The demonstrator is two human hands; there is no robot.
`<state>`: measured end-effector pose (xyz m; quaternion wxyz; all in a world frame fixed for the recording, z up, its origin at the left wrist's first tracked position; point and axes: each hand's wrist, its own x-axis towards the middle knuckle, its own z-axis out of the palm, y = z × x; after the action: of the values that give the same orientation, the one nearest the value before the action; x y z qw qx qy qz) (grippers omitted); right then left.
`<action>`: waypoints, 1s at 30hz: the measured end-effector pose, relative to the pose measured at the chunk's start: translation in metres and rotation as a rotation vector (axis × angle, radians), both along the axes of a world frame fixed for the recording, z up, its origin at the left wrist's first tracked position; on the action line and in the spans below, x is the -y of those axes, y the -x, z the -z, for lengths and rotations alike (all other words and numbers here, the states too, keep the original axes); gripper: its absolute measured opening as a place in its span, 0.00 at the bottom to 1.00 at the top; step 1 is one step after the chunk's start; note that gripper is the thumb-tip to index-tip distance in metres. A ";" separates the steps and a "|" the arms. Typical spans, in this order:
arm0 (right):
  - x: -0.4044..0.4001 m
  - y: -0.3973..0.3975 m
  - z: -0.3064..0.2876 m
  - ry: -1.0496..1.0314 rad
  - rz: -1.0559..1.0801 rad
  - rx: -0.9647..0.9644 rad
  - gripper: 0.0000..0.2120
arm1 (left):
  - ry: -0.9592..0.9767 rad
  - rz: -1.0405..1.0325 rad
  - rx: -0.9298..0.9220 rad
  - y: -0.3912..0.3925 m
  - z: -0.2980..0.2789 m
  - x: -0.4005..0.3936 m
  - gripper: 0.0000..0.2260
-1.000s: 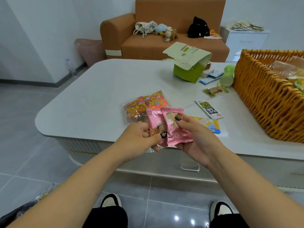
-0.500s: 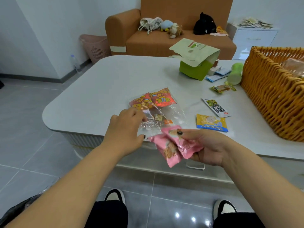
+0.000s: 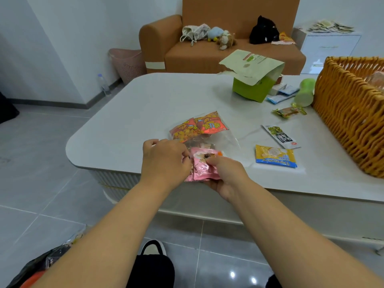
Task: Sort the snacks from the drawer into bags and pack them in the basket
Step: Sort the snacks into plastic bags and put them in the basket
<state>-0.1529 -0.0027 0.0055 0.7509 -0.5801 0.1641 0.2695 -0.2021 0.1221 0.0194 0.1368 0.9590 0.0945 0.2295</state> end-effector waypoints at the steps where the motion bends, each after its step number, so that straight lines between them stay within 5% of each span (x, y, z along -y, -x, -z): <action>1: -0.002 -0.001 -0.001 0.026 -0.040 -0.001 0.06 | -0.002 -0.009 0.001 0.000 0.001 -0.001 0.05; 7: 0.011 -0.008 -0.009 0.034 -0.160 0.066 0.08 | 0.049 0.007 0.017 0.005 0.001 -0.014 0.04; 18: 0.006 -0.006 0.011 -0.027 0.024 0.129 0.13 | 0.108 0.031 0.042 0.008 -0.002 -0.011 0.08; 23: 0.001 -0.010 0.001 -0.125 -0.145 0.179 0.13 | 0.130 0.067 0.014 0.007 0.001 -0.008 0.08; 30: -0.004 -0.012 0.013 0.202 -0.078 0.267 0.08 | 0.190 0.049 0.009 0.008 0.002 -0.008 0.03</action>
<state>-0.1413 0.0014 -0.0079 0.6928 -0.6893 0.0668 0.2012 -0.2105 0.1299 0.0169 0.2331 0.9427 0.0920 0.2203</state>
